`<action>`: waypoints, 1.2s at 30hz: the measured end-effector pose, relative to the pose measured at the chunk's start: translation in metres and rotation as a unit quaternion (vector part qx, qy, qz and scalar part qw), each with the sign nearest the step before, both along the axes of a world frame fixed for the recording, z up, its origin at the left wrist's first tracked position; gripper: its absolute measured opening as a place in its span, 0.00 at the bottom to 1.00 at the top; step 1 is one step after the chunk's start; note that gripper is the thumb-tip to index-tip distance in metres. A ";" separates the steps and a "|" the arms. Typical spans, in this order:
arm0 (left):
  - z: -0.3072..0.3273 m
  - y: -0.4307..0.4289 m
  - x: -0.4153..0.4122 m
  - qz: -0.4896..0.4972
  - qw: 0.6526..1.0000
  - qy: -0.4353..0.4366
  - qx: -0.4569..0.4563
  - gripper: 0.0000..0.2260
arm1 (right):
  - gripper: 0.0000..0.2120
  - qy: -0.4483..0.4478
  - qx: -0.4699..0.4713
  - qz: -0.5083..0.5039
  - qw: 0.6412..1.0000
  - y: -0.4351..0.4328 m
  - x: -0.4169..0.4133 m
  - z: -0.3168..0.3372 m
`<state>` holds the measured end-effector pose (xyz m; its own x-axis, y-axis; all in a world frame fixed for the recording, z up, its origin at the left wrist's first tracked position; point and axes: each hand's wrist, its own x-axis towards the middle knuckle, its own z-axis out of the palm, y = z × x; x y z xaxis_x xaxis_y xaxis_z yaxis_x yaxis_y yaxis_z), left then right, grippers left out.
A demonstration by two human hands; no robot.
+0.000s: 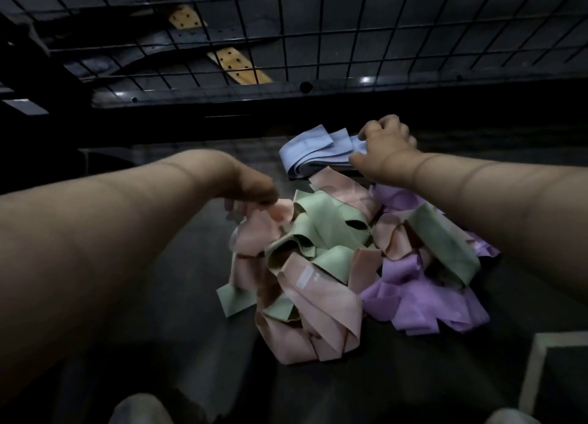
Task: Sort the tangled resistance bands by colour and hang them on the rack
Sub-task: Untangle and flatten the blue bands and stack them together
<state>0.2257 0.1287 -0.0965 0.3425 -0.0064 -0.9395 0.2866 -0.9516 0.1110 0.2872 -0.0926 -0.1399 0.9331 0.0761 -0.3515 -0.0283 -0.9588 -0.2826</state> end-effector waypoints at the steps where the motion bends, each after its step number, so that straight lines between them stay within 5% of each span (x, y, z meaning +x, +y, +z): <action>1: -0.001 0.001 0.008 0.003 0.999 -0.032 0.018 0.16 | 0.23 -0.003 0.006 -0.011 1.000 0.001 0.002 -0.001; 4: -0.012 0.000 0.028 -0.058 0.937 -0.320 0.128 0.19 | 0.22 -0.007 0.021 -0.076 0.997 0.005 0.011 -0.005; 5: -0.020 -0.005 0.030 -0.032 0.923 -0.369 0.102 0.20 | 0.23 -0.004 0.025 -0.099 0.995 0.007 0.013 -0.008; 9: -0.058 -0.021 0.039 0.089 0.951 -0.293 -0.031 0.34 | 0.23 0.018 0.048 -0.154 0.987 0.011 0.017 -0.024; 12: -0.069 -0.023 0.041 0.144 0.915 -0.372 -0.058 0.31 | 0.22 0.017 0.068 -0.164 0.984 0.006 0.017 -0.028; 18: -0.067 -0.027 0.039 0.038 0.888 -0.451 -0.082 0.29 | 0.16 0.024 0.140 -0.158 0.977 -0.012 0.016 -0.028; 26: -0.079 -0.049 0.049 -0.065 0.895 -0.434 -0.083 0.27 | 0.20 0.004 0.167 -0.177 0.970 -0.011 0.015 -0.032; 33: -0.082 -0.051 0.048 -0.052 0.909 -0.406 -0.077 0.39 | 0.18 0.008 0.134 -0.123 0.983 -0.017 0.016 -0.034; 36: -0.082 -0.048 0.053 -0.013 0.905 -0.416 -0.086 0.34 | 0.18 -0.007 0.151 -0.140 0.978 -0.015 0.016 -0.033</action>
